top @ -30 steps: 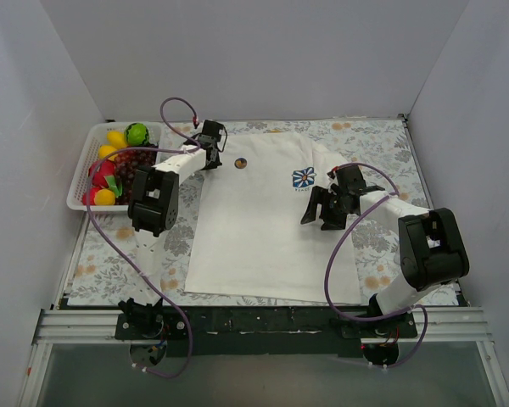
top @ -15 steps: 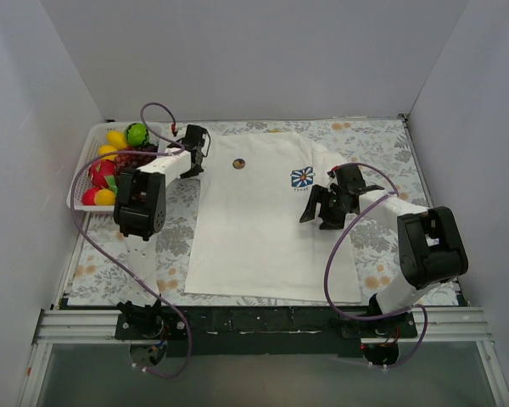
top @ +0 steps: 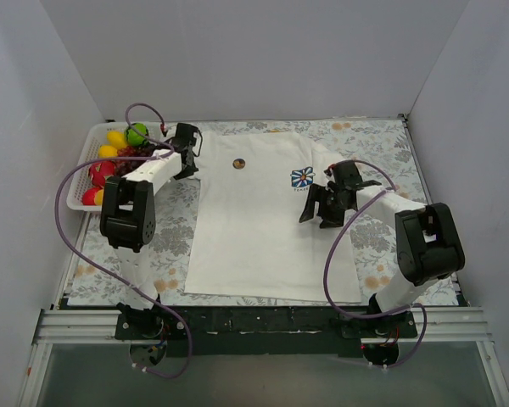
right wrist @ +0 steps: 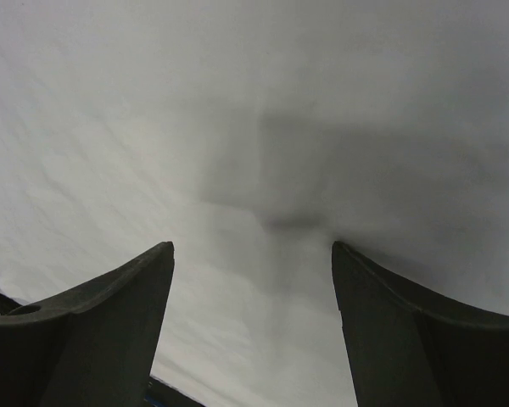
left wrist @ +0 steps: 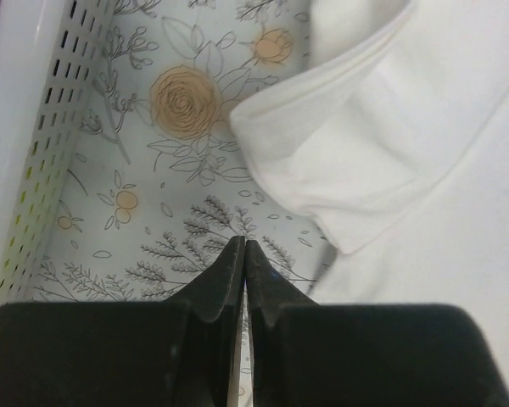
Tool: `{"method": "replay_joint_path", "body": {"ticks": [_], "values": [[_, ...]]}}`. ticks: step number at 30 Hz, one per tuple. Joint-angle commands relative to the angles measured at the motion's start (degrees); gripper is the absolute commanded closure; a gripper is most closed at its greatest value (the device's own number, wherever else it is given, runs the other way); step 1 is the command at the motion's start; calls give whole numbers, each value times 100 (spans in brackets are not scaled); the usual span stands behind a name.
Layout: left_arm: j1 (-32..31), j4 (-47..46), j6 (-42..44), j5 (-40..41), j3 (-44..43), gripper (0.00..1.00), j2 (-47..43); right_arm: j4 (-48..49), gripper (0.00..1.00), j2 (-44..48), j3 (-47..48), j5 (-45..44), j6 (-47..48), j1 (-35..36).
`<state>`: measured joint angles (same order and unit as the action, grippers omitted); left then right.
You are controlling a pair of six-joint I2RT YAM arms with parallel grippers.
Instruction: Pin the brooch onto the clothing
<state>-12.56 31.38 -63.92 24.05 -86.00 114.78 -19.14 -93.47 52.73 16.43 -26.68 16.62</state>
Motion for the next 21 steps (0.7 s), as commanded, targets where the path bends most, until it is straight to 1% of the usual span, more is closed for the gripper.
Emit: {"method": "replay_joint_path", "body": {"ticks": [1,2,4,5,6,8,9,12,13,16,21], "values": [[-19,-149,-6,-620,-365,99,-501,-432,17,39,746,-288,444,52],[-27,-175,20,-760,-426,97,-492,-485,17,92,1130,-385,470,60],[-71,-202,37,-1041,-541,93,-465,-608,16,101,1493,-614,567,43],[-89,-219,64,-1130,-550,91,-457,-618,16,84,1834,-658,584,43],[-133,-263,81,-1227,-550,85,-457,-592,15,57,1950,-823,593,17],[-159,-290,82,-1508,-532,80,-448,-556,14,-65,2353,-965,620,-62],[-212,-342,82,-1622,-515,74,-457,-556,14,-136,2504,-1088,620,-150],[-317,-447,38,-1886,-339,64,-518,-600,13,-452,2925,-1273,620,-413],[-344,-483,3,-1956,-226,58,-553,-600,13,-548,2997,-1300,594,-484],[-405,-571,-103,-2238,3,51,-597,-644,14,-1040,3313,-1405,497,-783],[-546,-712,-235,-2607,416,49,-773,-775,17,-1586,3639,-1370,295,-1204]]}}
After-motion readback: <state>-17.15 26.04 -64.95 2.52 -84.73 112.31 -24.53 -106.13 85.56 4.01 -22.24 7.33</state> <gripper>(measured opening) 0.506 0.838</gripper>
